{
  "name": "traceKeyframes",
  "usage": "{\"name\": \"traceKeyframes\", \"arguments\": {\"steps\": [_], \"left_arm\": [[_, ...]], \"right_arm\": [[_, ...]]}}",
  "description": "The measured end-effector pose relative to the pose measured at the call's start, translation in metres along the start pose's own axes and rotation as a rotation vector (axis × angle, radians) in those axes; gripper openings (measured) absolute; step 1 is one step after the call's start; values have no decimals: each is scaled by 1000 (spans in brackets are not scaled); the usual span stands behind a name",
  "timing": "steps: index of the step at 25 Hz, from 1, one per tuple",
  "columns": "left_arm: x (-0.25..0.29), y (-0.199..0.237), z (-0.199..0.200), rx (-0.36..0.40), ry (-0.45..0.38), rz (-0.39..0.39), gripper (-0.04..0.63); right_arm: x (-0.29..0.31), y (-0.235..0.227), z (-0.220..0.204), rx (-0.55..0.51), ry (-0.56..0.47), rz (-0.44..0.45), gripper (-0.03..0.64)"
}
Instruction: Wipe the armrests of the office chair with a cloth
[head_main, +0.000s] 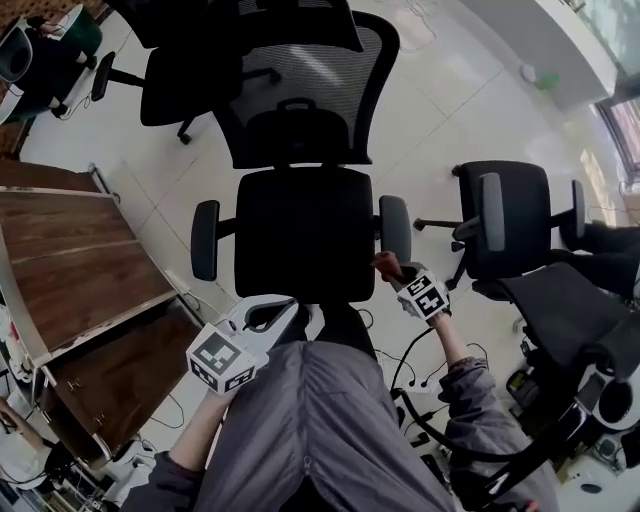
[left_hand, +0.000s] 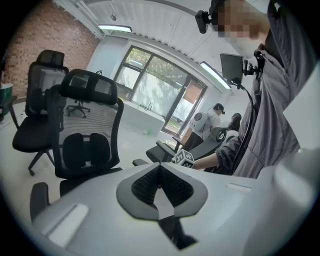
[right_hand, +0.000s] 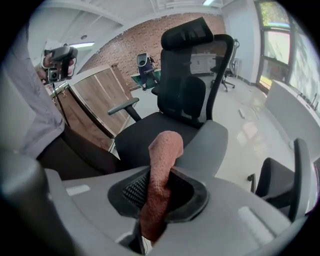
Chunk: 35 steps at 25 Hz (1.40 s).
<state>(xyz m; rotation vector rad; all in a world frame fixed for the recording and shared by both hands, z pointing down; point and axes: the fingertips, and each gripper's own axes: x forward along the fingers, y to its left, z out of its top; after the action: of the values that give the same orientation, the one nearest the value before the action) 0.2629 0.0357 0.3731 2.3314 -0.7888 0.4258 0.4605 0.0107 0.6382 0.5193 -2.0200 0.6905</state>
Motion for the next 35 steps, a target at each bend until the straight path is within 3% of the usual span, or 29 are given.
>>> {"name": "traceKeyframes", "arguments": {"steps": [5,9,14,19,28,31,35], "left_arm": [[-7,3,-8,-39,0,60,15],[-14,7,-19,-81,1,120,15],[-17,12,-26,-124,5,164,15],[-10,10,-26,-115,2,146,15],[15,4,-13,-45,16,55,15],[23,1,-14,-28,34,27,15],[33,-5,-19,-29,70,1,15]], "right_arm": [[20,-70,42,-57,-5,-43,63],[36,-125,85,-38,-28,-85,63],[48,-157,119,-51,-41,-124,63],[43,-132,112,-44,-61,-96,63],[-3,-12,33,5,-105,14,63],[-21,-6,12,99,-171,9,63],[-48,-63,2,358,-337,-48,63]]}}
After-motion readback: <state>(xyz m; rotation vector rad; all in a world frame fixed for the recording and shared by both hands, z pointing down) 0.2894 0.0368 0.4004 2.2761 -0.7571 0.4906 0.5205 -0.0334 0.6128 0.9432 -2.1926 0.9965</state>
